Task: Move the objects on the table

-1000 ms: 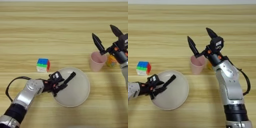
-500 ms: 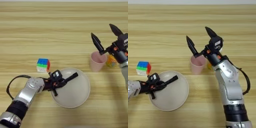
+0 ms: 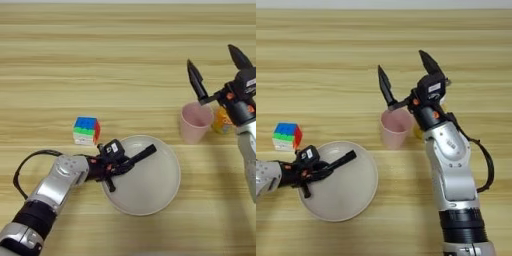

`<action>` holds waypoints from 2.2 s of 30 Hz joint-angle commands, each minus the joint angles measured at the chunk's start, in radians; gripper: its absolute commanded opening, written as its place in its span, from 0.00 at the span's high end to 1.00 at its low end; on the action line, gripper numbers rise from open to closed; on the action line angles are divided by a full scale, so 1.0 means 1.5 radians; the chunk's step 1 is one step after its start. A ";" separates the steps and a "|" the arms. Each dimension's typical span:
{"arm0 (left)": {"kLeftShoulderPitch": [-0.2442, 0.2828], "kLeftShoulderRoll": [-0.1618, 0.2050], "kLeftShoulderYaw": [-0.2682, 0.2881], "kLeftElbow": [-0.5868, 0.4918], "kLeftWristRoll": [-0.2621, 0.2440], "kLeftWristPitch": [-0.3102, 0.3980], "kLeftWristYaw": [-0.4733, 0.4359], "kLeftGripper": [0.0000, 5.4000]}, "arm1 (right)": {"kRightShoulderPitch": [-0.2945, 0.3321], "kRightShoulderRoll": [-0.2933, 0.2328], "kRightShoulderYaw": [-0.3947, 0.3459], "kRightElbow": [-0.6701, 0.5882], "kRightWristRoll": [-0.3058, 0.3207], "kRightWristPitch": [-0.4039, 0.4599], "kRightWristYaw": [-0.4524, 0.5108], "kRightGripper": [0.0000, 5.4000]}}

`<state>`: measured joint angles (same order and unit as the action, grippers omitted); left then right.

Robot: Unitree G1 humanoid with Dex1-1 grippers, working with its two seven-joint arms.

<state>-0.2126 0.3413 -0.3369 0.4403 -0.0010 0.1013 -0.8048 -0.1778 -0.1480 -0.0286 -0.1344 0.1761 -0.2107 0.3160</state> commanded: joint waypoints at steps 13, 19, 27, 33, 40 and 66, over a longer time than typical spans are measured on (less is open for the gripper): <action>-0.010 -0.020 0.141 -0.135 -0.077 0.012 0.085 0.85 | -0.034 0.006 -0.030 0.059 -0.056 -0.047 -0.090 0.00; 0.006 -0.013 0.199 -0.256 -0.121 0.040 0.116 0.85 | -0.039 0.003 -0.031 0.068 -0.055 -0.050 -0.093 0.00; 0.026 0.022 0.251 -0.305 -0.133 0.070 0.138 0.85 | -0.048 0.004 -0.033 0.073 -0.045 -0.045 -0.091 0.00; 0.044 0.036 0.251 -0.288 -0.124 0.071 0.139 0.85 | -0.054 0.002 -0.037 0.079 -0.045 -0.046 -0.091 0.00; 0.067 0.045 0.214 -0.253 -0.108 0.055 0.105 0.85 | -0.054 0.004 -0.037 0.079 -0.043 -0.045 -0.091 0.00; 0.152 0.031 0.170 -0.245 -0.103 0.052 0.093 0.85 | -0.051 0.013 -0.033 0.074 -0.045 -0.048 -0.095 0.00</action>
<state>0.0050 0.3855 -0.0695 0.0819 -0.1627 0.1793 -0.6636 -0.2476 -0.1340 -0.0773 -0.0216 0.1053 -0.2758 0.1801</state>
